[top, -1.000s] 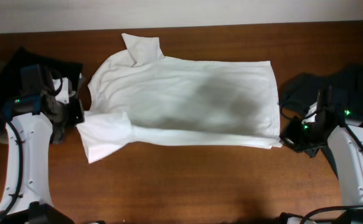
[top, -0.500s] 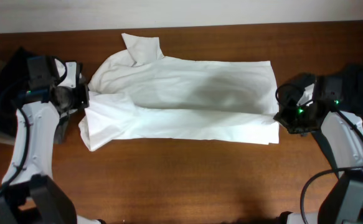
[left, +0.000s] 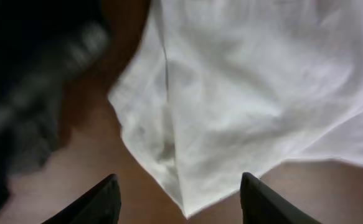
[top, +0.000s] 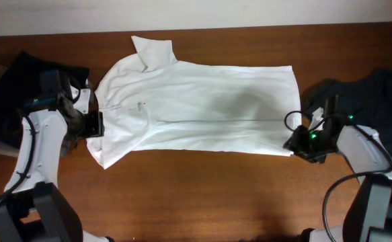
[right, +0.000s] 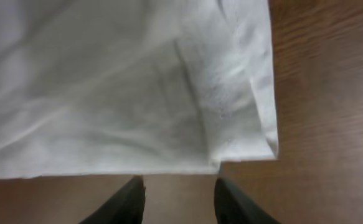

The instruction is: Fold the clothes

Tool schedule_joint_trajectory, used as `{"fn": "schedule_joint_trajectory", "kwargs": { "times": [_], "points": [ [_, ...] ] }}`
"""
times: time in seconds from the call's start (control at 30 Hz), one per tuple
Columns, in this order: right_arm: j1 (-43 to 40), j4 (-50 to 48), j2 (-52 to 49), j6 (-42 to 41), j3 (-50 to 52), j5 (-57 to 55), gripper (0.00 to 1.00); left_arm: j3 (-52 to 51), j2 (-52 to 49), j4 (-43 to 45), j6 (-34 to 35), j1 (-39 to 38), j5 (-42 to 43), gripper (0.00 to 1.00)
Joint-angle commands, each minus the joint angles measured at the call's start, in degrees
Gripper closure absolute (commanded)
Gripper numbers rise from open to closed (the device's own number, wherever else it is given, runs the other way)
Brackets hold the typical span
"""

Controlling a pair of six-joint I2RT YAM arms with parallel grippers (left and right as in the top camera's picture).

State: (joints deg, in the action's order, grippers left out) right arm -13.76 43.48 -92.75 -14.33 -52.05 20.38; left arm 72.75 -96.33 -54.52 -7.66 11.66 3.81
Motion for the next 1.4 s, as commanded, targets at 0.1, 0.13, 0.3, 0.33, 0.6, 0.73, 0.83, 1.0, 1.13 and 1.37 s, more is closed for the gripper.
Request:
{"fn": "schedule_joint_trajectory", "kwargs": {
  "times": [0.1,0.13,0.3,0.33,0.6,0.73,0.83,1.0,1.13,1.37],
  "points": [
    [0.5,-9.68,-3.91,0.39,4.96,-0.96,0.64,-11.19,0.24,6.12,1.27,0.11,0.22,0.53],
    [0.66,-9.73,-4.22,0.39,4.96,-0.76,0.72,-12.15,0.24,7.23,2.08,0.11,0.24,0.61],
    [-0.59,2.99,-0.81,0.87,-1.86,0.24,0.96,-13.35,0.24,9.53,2.25,0.13,-0.22,1.0],
    [-0.57,5.53,-0.09,0.9,-3.26,-0.28,0.96,-13.35,0.24,9.62,2.25,0.13,-0.22,1.0],
    [-0.57,18.05,1.49,-0.07,-9.44,-14.86,0.96,-13.14,0.24,11.39,2.45,3.17,1.51,1.0],
    [-0.52,17.99,1.49,-0.07,-9.44,-14.58,0.96,-13.03,0.24,14.25,-1.44,3.58,15.04,0.71],
    [-0.5,17.4,1.49,-0.09,-9.44,-14.56,0.96,-13.05,-0.28,16.9,-3.74,1.55,18.51,0.55],
    [-0.5,17.16,1.49,-0.09,-9.44,-13.51,0.96,-13.05,-6.49,18.05,-4.46,-0.26,17.84,0.69],
    [-0.5,17.16,1.49,-0.09,-9.44,-13.33,0.96,-13.03,-8.87,18.34,-4.46,-0.26,17.62,0.76],
    [-0.5,17.0,1.49,-0.09,-9.44,-13.33,0.96,-6.45,-8.11,9.92,-4.46,0.22,16.13,0.63]
  ]
}}
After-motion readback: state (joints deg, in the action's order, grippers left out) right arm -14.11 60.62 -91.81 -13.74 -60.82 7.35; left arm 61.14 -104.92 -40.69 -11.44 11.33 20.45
